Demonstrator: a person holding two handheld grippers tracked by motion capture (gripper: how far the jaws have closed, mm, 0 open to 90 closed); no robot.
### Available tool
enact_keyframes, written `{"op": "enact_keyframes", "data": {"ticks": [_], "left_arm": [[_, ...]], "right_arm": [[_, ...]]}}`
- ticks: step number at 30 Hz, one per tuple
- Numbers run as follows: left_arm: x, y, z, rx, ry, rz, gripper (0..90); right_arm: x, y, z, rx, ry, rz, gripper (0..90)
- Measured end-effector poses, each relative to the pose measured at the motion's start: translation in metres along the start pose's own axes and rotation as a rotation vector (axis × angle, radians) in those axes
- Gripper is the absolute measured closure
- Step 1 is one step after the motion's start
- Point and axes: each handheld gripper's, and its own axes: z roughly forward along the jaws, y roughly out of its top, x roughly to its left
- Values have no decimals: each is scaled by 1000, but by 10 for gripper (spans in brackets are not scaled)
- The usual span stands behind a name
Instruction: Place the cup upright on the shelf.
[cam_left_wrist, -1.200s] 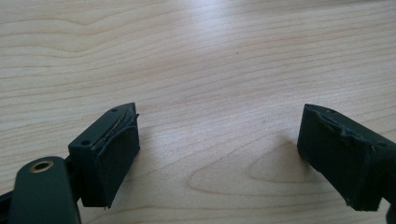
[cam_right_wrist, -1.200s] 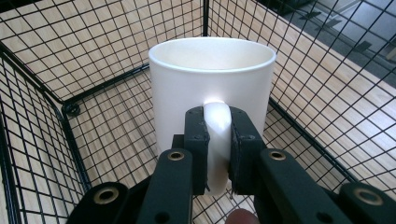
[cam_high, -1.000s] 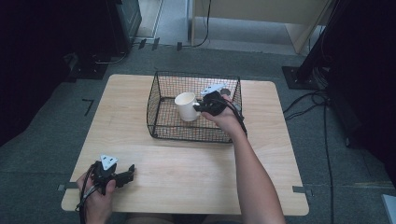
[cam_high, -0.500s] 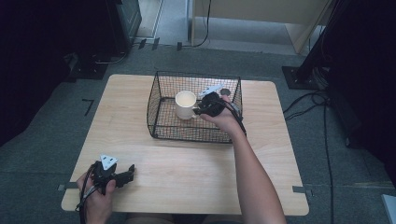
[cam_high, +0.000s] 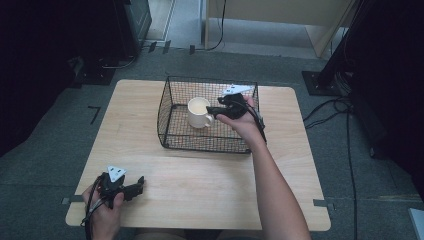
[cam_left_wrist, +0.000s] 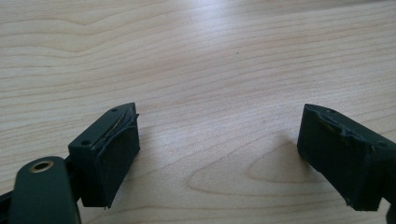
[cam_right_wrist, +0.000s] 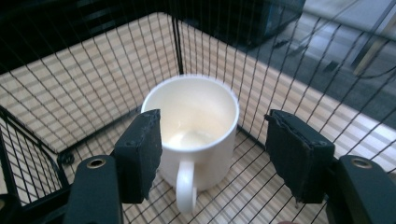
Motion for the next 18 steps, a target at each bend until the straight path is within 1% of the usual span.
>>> {"op": "enact_keyframes", "data": {"ticks": [1, 2, 3, 4, 7, 13, 15, 17, 18], "left_arm": [[0, 0, 0, 0, -1, 1, 132], [0, 0, 0, 0, -1, 1, 132], [0, 0, 0, 0, 0, 1, 132], [0, 0, 0, 0, 0, 0, 132], [0, 0, 0, 0, 0, 0, 132], [0, 0, 0, -1, 0, 0, 132], [0, 0, 0, -2, 0, -1, 132], [0, 0, 0, 0, 0, 0, 132], [0, 0, 0, 0, 0, 0, 132]], "right_arm": [[-1, 1, -3, -16, 0, 4, 356], [-1, 1, -3, -16, 0, 4, 356], [-2, 3, -8, -39, 26, 38, 333], [-1, 5, -11, -50, 28, 47, 326], [1, 8, -18, -66, 29, 48, 307], [11, 12, -31, -55, 34, 53, 212], [16, 12, -36, -49, 24, 54, 167], [21, 11, -42, -47, 17, 51, 145], [21, 11, -42, -47, 17, 51, 145]]}}
